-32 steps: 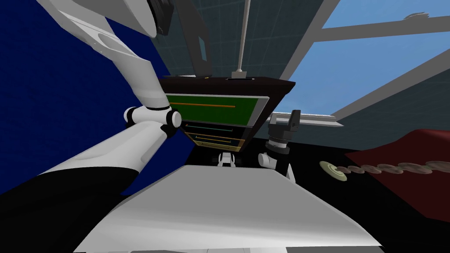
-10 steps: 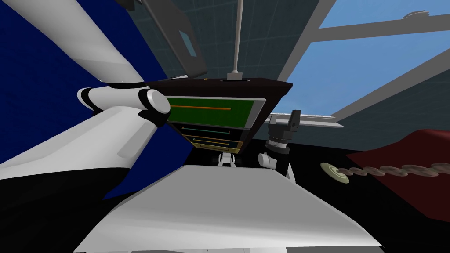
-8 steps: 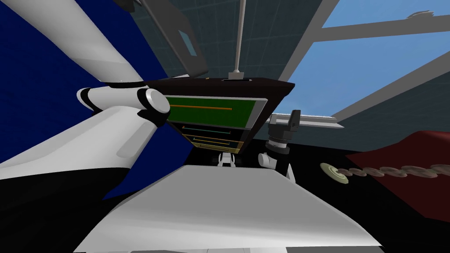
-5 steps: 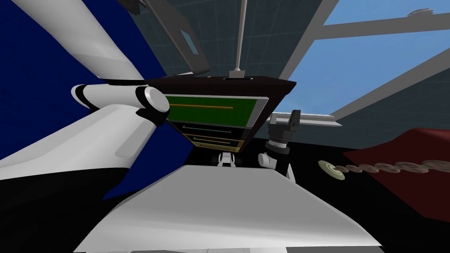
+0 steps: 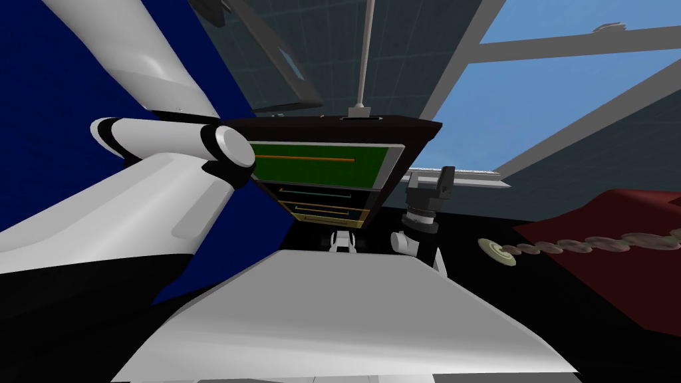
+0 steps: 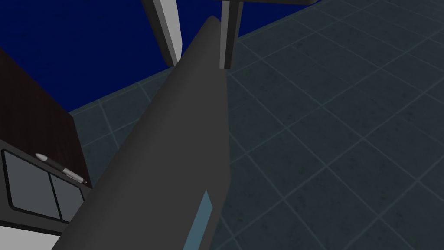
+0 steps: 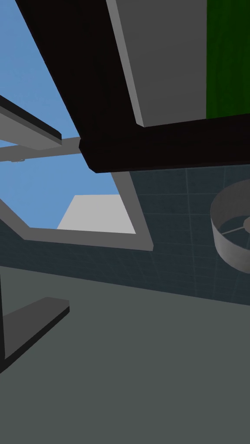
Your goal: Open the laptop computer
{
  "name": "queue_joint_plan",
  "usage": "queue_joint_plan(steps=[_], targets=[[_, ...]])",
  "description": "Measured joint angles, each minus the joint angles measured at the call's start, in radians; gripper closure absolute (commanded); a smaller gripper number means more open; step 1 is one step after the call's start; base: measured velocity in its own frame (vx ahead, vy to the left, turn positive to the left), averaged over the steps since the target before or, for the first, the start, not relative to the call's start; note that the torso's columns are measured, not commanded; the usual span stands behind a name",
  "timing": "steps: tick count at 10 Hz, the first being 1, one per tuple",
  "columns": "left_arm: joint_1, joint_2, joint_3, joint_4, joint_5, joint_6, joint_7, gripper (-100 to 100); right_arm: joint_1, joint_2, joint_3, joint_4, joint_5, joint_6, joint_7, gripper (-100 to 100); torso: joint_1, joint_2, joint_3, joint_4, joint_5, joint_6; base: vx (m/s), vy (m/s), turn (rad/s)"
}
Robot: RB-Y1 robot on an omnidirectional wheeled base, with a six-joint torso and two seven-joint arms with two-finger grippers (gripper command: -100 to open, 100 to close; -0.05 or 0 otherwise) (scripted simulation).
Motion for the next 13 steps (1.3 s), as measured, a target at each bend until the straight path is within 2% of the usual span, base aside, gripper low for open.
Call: queue_joint_plan(steps=[2, 4, 6, 8, 10, 12, 13], targets=[[-0.010, 0.003, -0.003, 0.061, 0.001, -0.024, 0.005, 100, 0.000, 0.000, 0.000, 0.000, 0.000, 0.000, 0.000, 0, 0.000, -0.004, -0.003, -0.002, 0.001, 0.000, -0.022, 0.019, -0.013], [-0.032, 0.002, -0.024, 0.123, -0.001, -0.071, 0.043, 100, 0.000, 0.000, 0.000, 0.000, 0.000, 0.000, 0.000, 0, 0.001, 0.000, 0.000, 0.000, 0.000, 0.000, -0.048, 0.036, -0.025], [-0.030, 0.003, -0.025, 0.155, 0.000, -0.079, 0.052, 100, 0.000, 0.000, 0.000, 0.000, 0.000, 0.000, 0.000, 0, -0.001, -0.001, 0.000, -0.001, 0.000, -0.001, -0.026, 0.021, -0.014], [-0.050, 0.002, -0.046, 0.203, -0.001, -0.125, 0.090, 100, 0.000, 0.000, 0.000, 0.000, 0.000, 0.000, 0.000, 0, 0.000, 0.002, 0.002, 0.001, 0.000, 0.000, -0.043, 0.033, -0.023], [-0.063, 0.004, -0.050, 0.261, 0.000, -0.146, 0.094, 100, 0.000, 0.000, 0.000, 0.000, 0.000, 0.000, 0.000, 0, 0.000, -0.001, -0.001, -0.001, 0.000, 0.000, -0.034, 0.015, -0.009], [-0.083, 0.004, -0.070, 0.326, -0.002, -0.196, 0.132, 100, 0.000, 0.000, 0.000, 0.000, 0.000, 0.000, 0.000, 0, 0.001, 0.001, 0.001, -0.001, 0.001, 0.000, -0.051, 0.034, -0.028], [-0.089, 0.003, -0.073, 0.354, -0.003, -0.207, 0.140, 100, 0.000, 0.000, 0.000, 0.000, 0.000, 0.000, 0.000, 0, 0.000, -0.001, 0.000, -0.001, 0.001, -0.001, -0.064, 0.036, -0.025]])
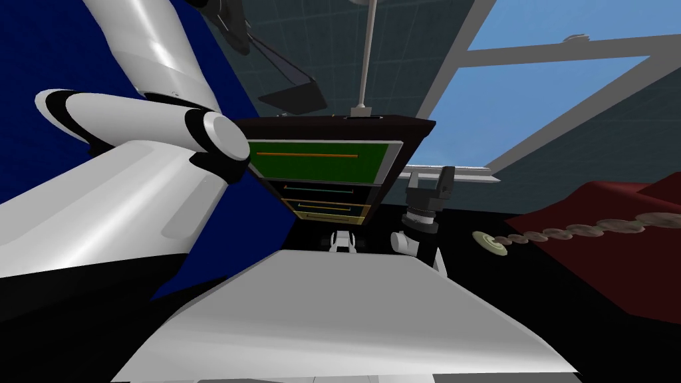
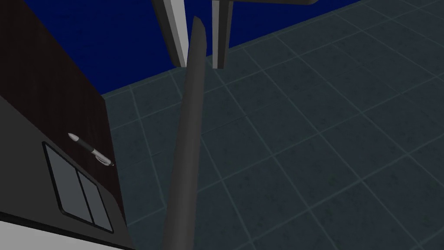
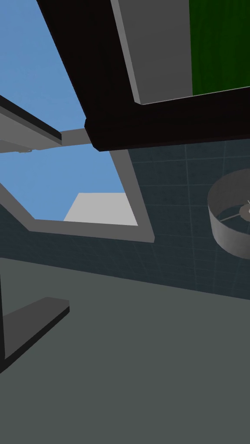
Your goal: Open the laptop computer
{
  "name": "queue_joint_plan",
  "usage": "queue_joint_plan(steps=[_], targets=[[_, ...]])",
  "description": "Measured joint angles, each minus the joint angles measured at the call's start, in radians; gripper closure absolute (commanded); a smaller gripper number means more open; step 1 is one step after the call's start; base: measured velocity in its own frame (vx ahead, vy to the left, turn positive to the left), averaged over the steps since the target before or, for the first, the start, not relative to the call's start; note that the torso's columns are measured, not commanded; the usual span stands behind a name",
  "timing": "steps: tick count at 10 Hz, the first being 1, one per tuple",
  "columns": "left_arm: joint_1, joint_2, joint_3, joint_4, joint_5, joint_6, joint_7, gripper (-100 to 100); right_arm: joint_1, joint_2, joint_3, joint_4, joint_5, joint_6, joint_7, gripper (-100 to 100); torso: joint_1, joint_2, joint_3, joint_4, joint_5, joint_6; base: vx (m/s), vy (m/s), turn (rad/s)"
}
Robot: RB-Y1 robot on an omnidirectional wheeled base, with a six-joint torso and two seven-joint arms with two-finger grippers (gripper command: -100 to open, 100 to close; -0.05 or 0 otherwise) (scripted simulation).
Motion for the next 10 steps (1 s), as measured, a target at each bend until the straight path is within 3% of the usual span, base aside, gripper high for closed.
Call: queue_joint_plan(steps=[4, 5, 10], targets=[[-0.035, 0.005, -0.034, 0.128, 0.002, -0.089, 0.062, 100, 0.000, 0.000, 0.000, 0.000, 0.000, 0.000, 0.000, 0, -0.001, 0.001, 0.000, 0.000, -0.001, 0.002, -0.055, 0.034, -0.027], [-0.044, 0.003, -0.042, 0.160, 0.001, -0.115, 0.081, -100, 0.000, 0.000, 0.000, 0.000, 0.000, 0.000, 0.000, 0, -0.001, 0.001, 0.000, 0.001, -0.001, 0.001, 0.007, 0.016, -0.019], [-0.125, 0.035, -0.046, 0.156, 0.008, -0.029, 0.059, -100, 0.000, 0.000, 0.000, 0.000, 0.000, 0.000, 0.000, 0, 0.000, -0.002, -0.002, -0.001, 0.000, 0.001, 0.068, -0.003, -0.005]])
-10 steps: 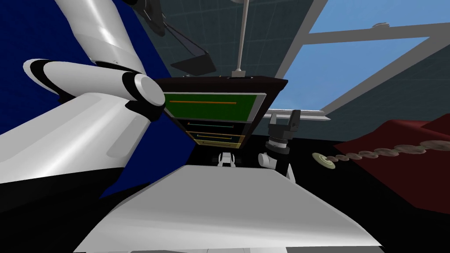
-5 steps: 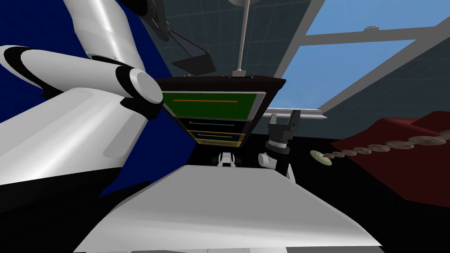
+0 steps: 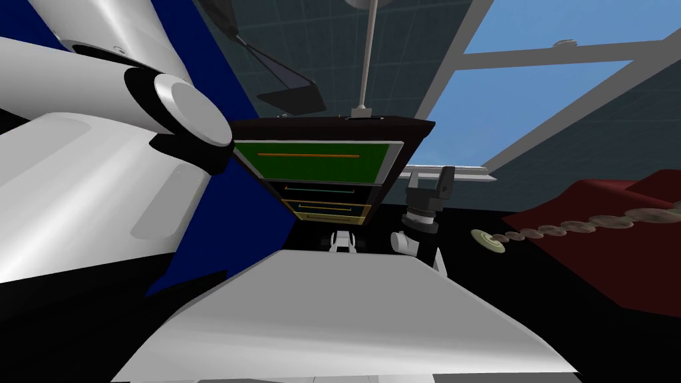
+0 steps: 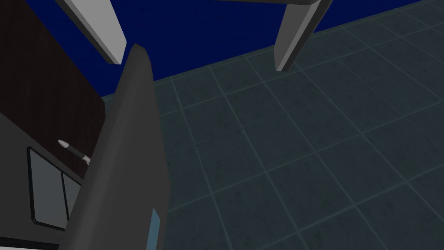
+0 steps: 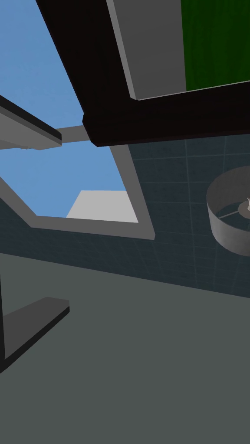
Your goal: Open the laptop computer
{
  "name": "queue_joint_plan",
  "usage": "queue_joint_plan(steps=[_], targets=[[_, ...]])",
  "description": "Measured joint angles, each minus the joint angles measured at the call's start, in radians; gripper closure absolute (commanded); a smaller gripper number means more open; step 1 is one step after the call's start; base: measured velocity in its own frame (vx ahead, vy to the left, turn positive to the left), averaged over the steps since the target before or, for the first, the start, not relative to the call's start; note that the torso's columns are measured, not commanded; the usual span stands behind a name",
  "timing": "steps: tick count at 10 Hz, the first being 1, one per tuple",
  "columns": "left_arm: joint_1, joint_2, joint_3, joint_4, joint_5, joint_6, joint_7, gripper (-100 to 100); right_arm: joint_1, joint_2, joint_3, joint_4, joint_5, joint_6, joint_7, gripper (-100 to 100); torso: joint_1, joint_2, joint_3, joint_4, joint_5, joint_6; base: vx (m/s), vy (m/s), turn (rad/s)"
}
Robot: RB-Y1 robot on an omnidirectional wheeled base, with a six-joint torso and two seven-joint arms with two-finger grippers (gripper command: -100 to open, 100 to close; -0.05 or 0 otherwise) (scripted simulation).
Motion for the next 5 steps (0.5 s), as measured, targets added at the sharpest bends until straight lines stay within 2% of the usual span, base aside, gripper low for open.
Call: queue_joint_plan(steps=[1, 2, 3, 4, 5], targets=[[-0.011, 0.003, -0.002, -0.006, -0.001, 0.019, 0.000, -100, 0.000, 0.000, 0.000, 0.000, 0.000, 0.000, 0.000, 0, 0.000, 0.003, 0.002, 0.001, 0.000, 0.000, 0.056, 0.016, -0.019], [-0.044, 0.009, -0.004, 0.021, 0.000, 0.028, -0.007, -100, 0.000, 0.000, 0.000, 0.000, 0.000, 0.000, 0.000, 0, 0.001, 0.004, 0.003, 0.003, 0.000, -0.001, 0.049, 0.013, -0.002], [-0.048, 0.016, -0.003, 0.006, 0.003, 0.044, -0.012, -100, 0.000, 0.000, 0.000, 0.000, 0.000, 0.000, 0.000, 0, 0.000, 0.005, 0.003, 0.002, 0.000, -0.001, 0.021, 0.004, 0.003], [-0.047, 0.017, -0.003, 0.003, 0.003, 0.049, -0.012, 0, 0.000, 0.000, 0.000, 0.000, 0.000, 0.000, 0.000, 0, 0.000, 0.004, 0.003, 0.001, 0.000, 0.000, 0.000, 0.000, 0.000], [-0.047, 0.016, -0.003, 0.003, 0.003, 0.048, -0.012, 0, 0.000, 0.000, 0.000, 0.000, 0.000, 0.000, 0.000, 0, -0.001, 0.003, 0.003, 0.001, 0.000, 0.000, 0.000, 0.000, 0.000]])
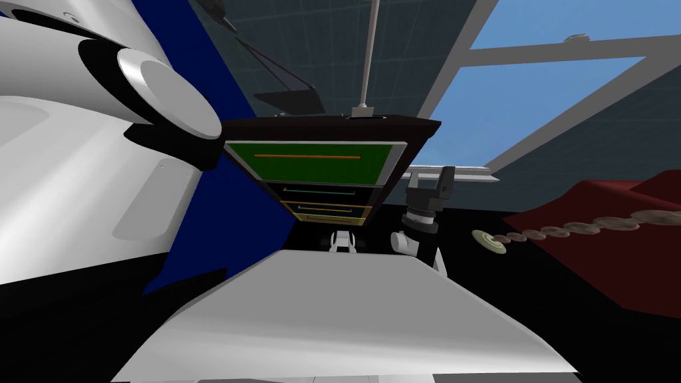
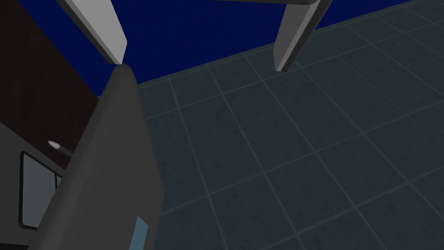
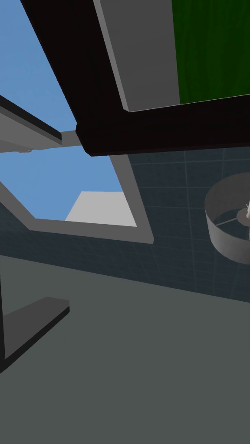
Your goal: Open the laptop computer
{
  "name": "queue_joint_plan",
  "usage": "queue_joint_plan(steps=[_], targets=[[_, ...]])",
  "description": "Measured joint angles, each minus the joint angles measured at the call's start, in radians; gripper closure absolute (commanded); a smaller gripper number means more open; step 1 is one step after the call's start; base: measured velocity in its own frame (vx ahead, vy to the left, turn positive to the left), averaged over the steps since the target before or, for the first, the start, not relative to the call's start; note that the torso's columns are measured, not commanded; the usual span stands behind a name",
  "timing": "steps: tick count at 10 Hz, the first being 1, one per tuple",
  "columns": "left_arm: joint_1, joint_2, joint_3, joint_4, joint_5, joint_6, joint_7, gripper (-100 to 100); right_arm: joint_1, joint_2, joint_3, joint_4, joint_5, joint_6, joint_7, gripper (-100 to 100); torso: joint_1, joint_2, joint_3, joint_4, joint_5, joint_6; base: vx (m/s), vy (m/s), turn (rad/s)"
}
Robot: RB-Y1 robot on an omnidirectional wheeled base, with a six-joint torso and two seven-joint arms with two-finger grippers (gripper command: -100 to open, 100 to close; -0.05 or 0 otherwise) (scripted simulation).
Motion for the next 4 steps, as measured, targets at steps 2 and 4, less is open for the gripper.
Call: queue_joint_plan(steps=[2, 4], targets=[[0.000, 0.000, 0.000, 0.000, 0.000, 0.000, 0.000, 0, 0.000, 0.000, 0.000, 0.000, 0.000, 0.000, 0.000, 0, 0.000, -0.002, -0.002, -0.001, 0.000, 0.000, 0.000, 0.000, 0.000], [0.000, 0.000, 0.000, 0.000, 0.000, 0.000, 0.000, 0, 0.000, 0.000, 0.000, 0.000, 0.000, 0.000, 0.000, 0, 0.001, -0.003, -0.002, -0.001, 0.000, 0.000, 0.000, 0.000, 0.000]])
